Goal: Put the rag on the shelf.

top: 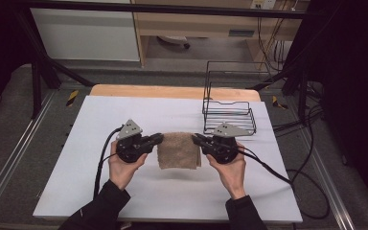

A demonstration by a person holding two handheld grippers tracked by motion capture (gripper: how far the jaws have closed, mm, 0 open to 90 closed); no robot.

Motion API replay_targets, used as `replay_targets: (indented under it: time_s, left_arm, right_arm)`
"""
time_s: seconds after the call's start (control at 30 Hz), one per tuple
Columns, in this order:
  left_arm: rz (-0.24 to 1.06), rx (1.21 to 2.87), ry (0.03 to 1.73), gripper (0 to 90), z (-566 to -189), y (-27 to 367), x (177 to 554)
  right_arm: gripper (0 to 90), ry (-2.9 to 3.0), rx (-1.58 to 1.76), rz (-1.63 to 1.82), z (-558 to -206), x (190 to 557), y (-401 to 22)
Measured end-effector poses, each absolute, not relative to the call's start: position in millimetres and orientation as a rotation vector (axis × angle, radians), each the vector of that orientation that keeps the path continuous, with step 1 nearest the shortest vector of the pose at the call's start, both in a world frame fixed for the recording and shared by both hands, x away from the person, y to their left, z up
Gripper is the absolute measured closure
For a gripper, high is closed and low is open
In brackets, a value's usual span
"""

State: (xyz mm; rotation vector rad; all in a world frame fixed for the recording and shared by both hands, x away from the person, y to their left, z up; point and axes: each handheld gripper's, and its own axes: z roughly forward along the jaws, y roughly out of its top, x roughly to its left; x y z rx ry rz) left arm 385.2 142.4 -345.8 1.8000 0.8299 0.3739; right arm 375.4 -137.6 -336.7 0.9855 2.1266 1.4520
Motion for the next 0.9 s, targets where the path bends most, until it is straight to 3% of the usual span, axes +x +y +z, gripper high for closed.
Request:
replay_targets:
  time_s: [0.9]
  left_arm:
    - [0.404, 1.759, 0.722, 85.1, -310, 76, 400]
  right_arm:
    - [84.3, 1.949, 1.021, 1.449, -307, 370, -201]
